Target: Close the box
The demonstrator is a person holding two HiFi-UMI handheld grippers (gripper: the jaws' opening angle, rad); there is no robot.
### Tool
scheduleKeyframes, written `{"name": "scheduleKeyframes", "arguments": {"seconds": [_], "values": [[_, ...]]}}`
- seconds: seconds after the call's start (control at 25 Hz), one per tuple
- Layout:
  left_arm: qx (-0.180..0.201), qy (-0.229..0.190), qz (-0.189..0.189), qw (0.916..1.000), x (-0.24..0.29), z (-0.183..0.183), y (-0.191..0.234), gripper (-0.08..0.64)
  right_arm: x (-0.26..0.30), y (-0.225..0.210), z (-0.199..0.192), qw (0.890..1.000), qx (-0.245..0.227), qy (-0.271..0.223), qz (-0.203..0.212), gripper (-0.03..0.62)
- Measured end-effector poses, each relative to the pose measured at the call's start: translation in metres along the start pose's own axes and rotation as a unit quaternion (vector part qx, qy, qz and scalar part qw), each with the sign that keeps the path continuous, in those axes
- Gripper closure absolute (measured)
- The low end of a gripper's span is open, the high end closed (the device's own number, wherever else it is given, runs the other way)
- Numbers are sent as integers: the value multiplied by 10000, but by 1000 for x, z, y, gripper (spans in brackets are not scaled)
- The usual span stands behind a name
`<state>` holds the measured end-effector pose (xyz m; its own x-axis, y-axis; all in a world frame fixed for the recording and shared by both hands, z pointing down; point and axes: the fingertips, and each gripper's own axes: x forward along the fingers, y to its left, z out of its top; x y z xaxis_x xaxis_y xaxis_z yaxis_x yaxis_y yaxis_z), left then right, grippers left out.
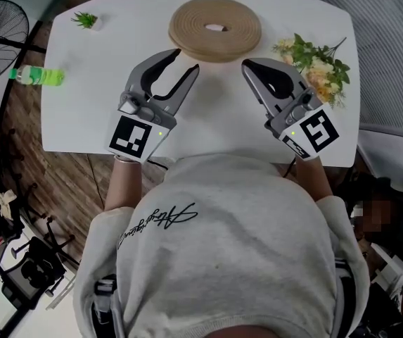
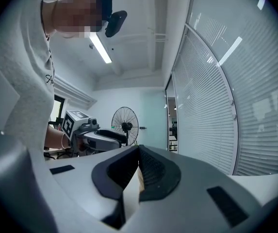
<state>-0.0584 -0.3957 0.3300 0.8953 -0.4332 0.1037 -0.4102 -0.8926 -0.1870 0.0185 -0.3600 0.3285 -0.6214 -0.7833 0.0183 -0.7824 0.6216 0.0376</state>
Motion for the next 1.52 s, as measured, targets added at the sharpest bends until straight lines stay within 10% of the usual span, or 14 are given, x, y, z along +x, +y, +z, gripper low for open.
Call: {"name": "scheduleKeyframes", "arguments": {"seconds": [1.52], "values": [[-163, -230, 432, 9987, 21, 16, -23, 545, -27, -15, -2, 9994, -208, -5, 266, 589]]}}
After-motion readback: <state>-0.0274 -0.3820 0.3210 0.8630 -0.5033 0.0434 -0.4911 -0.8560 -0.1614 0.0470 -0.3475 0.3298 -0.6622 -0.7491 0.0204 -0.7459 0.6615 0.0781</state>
